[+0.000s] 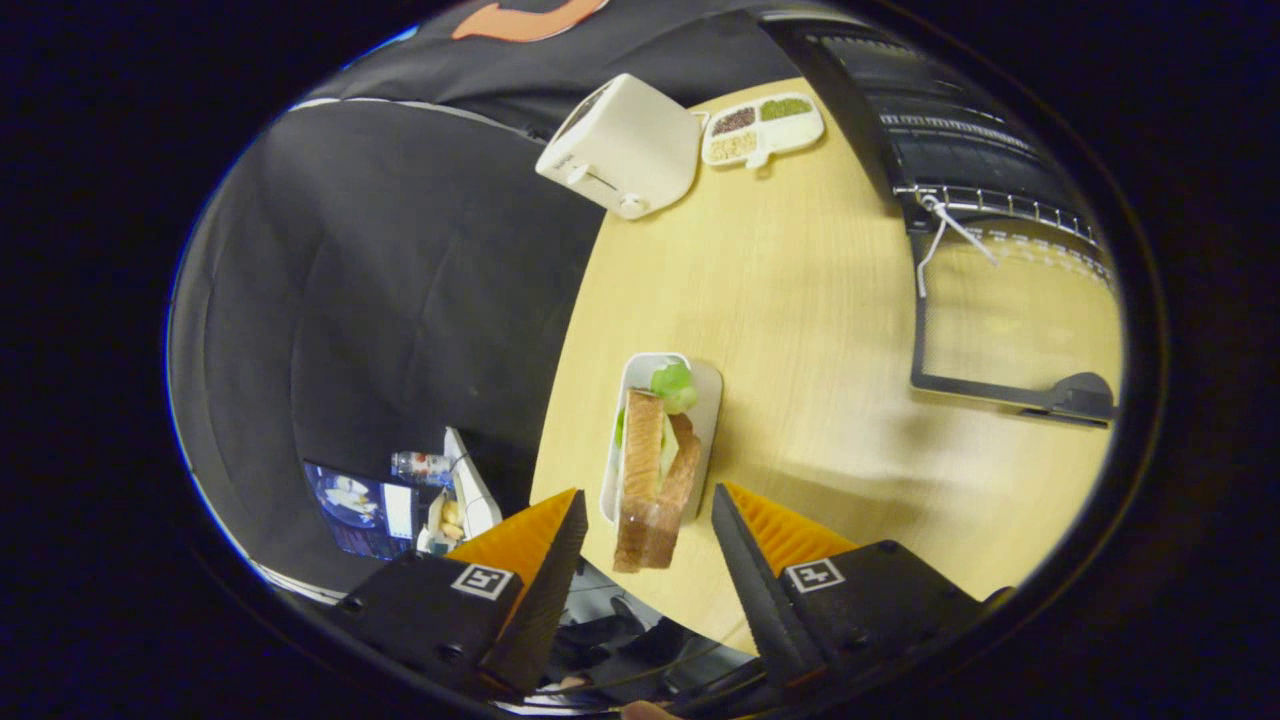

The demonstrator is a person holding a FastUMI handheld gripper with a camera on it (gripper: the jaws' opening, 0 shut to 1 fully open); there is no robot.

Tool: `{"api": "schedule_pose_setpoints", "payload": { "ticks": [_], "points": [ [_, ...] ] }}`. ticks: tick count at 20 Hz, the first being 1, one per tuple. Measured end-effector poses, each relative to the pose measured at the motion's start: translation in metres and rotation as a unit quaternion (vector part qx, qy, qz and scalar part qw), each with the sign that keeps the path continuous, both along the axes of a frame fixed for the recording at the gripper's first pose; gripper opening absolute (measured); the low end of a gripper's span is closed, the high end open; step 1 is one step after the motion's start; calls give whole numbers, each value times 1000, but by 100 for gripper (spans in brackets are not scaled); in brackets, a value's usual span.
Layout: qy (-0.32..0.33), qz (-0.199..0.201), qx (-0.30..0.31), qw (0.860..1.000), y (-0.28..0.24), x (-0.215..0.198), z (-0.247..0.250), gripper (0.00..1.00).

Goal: Open the toaster oven, put the food inside, and close the toaster oven door.

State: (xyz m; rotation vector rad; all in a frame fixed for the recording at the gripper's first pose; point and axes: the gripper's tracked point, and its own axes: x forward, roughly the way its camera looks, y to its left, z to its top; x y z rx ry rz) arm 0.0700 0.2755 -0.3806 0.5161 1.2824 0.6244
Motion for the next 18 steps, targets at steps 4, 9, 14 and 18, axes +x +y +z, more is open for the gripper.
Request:
{"api": "schedule_pose_setpoints", "payload": {
  "ticks": [4, 9, 14, 18],
  "points": [
    [17, -7, 11, 1000, 9, 5, -5, 65],
    [30, -16, 24, 999, 6, 1, 0, 38],
    [22, -38, 71, 996, 2, -4, 44, 35],
    [-10, -70, 114, 991, -21, 1, 87, 35]
  ]
}}
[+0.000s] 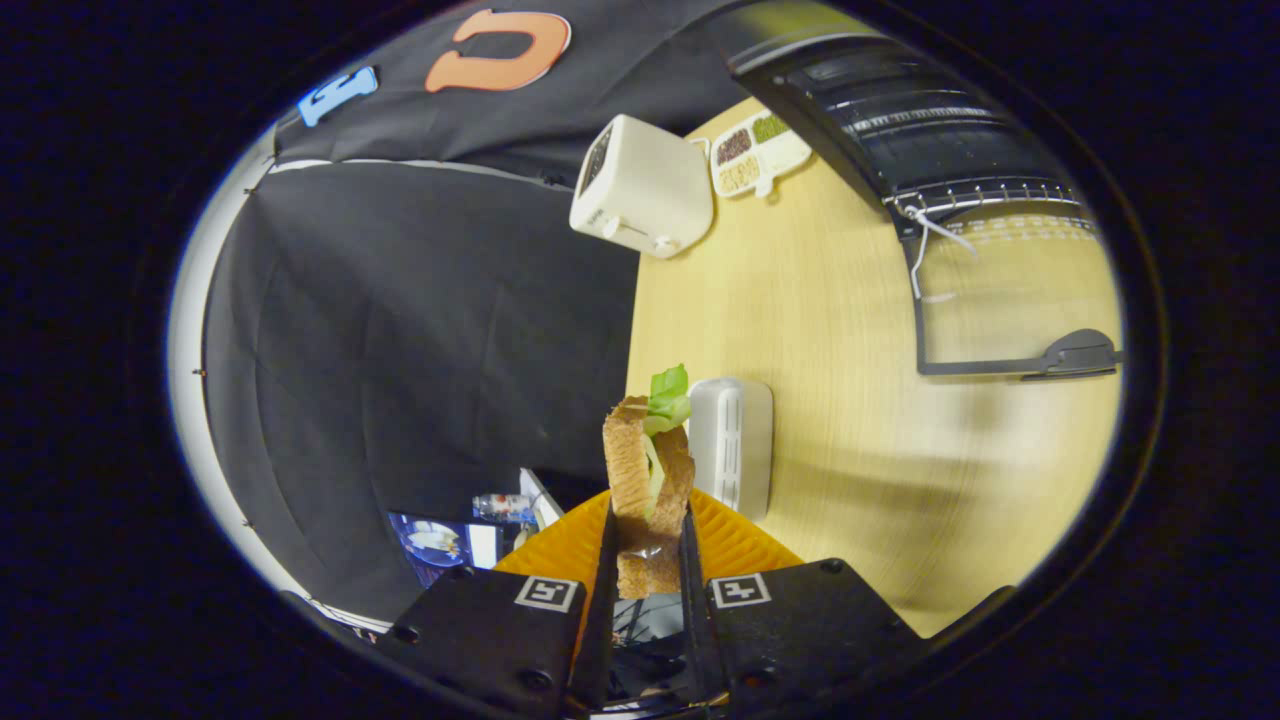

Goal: Open the toaster oven, put the food inside, and close the toaster oven door.

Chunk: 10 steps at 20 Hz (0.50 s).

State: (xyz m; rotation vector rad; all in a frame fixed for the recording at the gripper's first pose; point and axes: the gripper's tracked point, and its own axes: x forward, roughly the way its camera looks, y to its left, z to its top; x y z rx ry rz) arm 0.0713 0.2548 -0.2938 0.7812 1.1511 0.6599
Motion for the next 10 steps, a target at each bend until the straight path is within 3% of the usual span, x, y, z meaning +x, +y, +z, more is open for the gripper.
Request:
{"api": "schedule_pose_setpoints", "payload": {
  "ticks": [4, 10],
  "points": [
    [-49, -54, 8, 997, -55, 15, 24, 35],
    [-86, -177, -1, 980, -156, 49, 23, 35]
  ]
}}
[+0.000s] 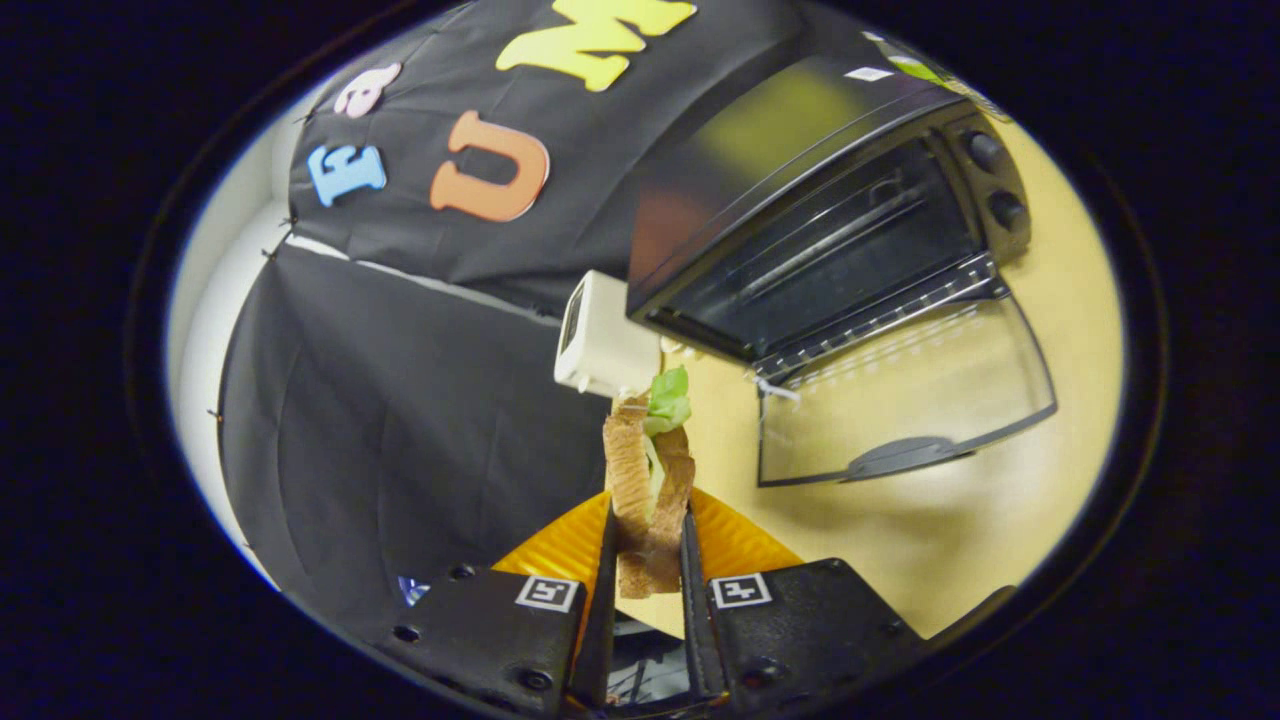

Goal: Open the toaster oven, put the food inside, and close the toaster oven door.

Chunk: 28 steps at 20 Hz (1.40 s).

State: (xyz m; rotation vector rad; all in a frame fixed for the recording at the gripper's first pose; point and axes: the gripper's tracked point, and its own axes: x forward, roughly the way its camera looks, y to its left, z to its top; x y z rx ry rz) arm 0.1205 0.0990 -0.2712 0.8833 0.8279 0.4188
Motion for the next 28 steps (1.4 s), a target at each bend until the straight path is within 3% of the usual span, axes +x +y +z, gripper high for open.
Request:
{"api": "schedule_pose_setpoints", "payload": {
  "ticks": [4, 9, 14, 19, 21, 23, 26, 28],
  "points": [
    [-11, -104, 35, 994, -53, 32, -18, 35],
    [-30, -215, 122, 969, -92, 103, -34, 35],
    [-53, -286, 138, 947, -107, 154, -46, 35],
    [-48, -344, 153, 925, -109, 176, -60, 39],
    [-35, -346, 138, 927, -101, 177, -68, 49],
    [-29, -326, 116, 938, -87, 171, -68, 57],
    [-19, -260, 33, 965, -69, 158, -72, 66],
    [-12, -229, -26, 973, -67, 152, -73, 76]
  ]
}}
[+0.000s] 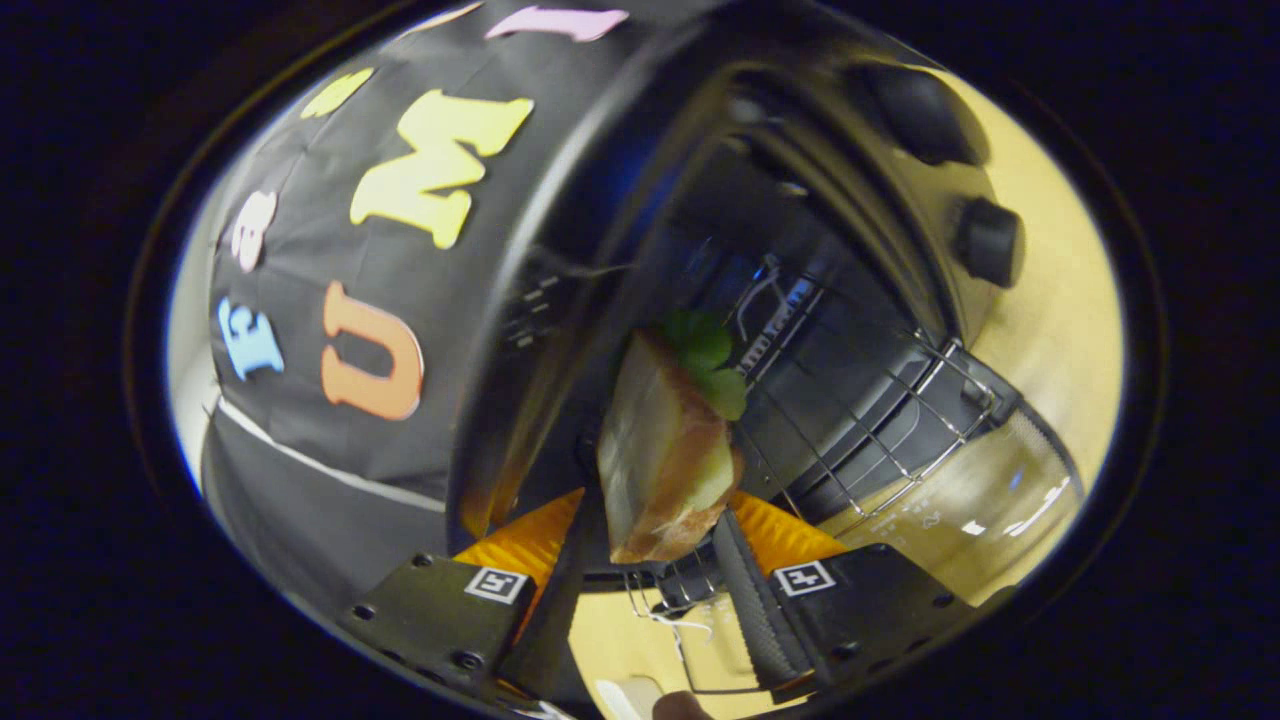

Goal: Open the toaster oven, put the food inside, and close the toaster oven door.

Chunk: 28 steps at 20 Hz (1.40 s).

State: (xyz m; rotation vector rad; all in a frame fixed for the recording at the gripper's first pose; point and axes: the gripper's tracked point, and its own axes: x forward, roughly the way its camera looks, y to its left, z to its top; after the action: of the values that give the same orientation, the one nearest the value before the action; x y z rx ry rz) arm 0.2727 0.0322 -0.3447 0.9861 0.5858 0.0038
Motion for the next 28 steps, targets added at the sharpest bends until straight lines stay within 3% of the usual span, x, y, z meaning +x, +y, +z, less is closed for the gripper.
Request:
{"api": "schedule_pose_setpoints", "payload": {
  "ticks": [1, 4, 10, 17, 20, 24, 28],
  "points": [
    [7, 10, -26, 1000, -2, -5, 0, 81],
    [34, 41, -98, 994, -5, -23, 0, 81],
    [25, 107, -238, 965, -3, -74, 24, 82],
    [-5, 166, -364, 916, 17, -161, 52, 90],
    [-10, 171, -392, 904, 23, -198, 52, 90],
    [5, 161, -402, 901, 17, -236, 39, 90],
    [19, 154, -420, 894, 1, -240, 11, 90]
  ]
}}
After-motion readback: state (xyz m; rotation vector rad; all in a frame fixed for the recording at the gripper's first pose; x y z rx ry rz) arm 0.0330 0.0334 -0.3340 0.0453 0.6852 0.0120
